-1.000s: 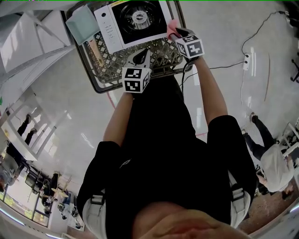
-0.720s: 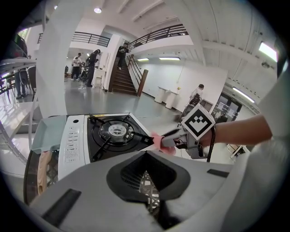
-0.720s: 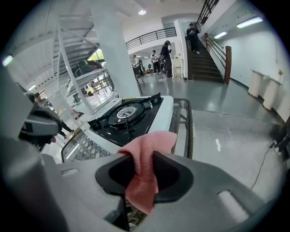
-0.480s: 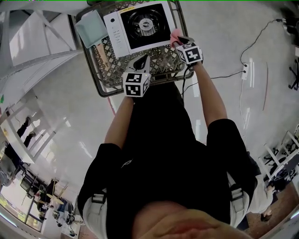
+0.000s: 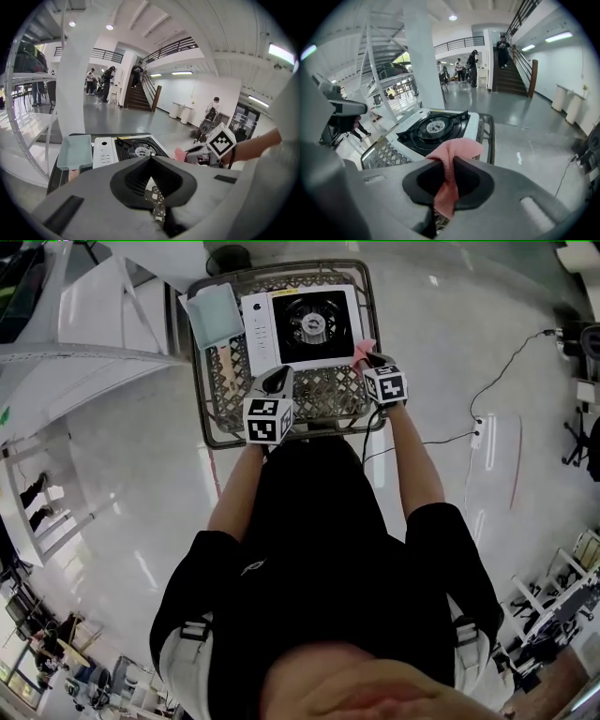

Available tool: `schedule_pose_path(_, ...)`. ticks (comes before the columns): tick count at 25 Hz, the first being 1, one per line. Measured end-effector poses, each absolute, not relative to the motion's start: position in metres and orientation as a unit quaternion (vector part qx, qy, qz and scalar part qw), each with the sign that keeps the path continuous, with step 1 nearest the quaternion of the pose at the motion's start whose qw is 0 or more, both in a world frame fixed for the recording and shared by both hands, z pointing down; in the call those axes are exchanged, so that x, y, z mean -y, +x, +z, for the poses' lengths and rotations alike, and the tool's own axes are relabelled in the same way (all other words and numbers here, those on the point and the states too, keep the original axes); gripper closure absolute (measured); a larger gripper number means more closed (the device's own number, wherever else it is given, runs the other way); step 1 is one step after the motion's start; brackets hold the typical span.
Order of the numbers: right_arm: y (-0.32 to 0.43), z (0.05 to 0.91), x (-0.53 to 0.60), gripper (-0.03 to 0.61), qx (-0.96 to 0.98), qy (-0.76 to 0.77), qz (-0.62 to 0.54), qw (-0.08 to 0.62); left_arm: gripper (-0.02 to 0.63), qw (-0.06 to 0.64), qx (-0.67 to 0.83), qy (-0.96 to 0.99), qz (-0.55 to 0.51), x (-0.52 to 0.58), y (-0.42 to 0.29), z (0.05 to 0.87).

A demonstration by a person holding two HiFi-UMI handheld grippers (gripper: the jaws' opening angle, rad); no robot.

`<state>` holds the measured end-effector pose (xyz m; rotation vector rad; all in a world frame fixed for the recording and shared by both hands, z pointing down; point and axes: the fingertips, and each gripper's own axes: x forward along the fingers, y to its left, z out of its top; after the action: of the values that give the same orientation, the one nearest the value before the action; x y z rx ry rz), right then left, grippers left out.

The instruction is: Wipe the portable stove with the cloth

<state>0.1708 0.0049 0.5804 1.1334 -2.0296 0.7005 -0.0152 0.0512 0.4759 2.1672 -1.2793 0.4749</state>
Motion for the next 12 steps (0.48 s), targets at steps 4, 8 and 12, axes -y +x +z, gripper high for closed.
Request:
schedule_pose_path(4, 0.146, 0.536, -0.009, 0.540, 0.806, 0.455, 0.220, 0.309, 0.614, 0.278, 0.493, 0.809, 0.158, -0.049, -0.026, 0.460)
schedule_pose_path(8, 0.128, 0.502, -0.020, 0.541, 0.816, 0.477, 0.188, 0.268, 0.614, 0.262, 0.496, 0.817, 0.139, -0.051, -0.024, 0.445)
schedule_pose_path(12, 0.115, 0.472, -0.036, 0.545, 0.822, 0.491, 0.168, 0.236, 0.614, 0.243, 0.501, 0.820, 0.130, -0.058, -0.027, 0.436)
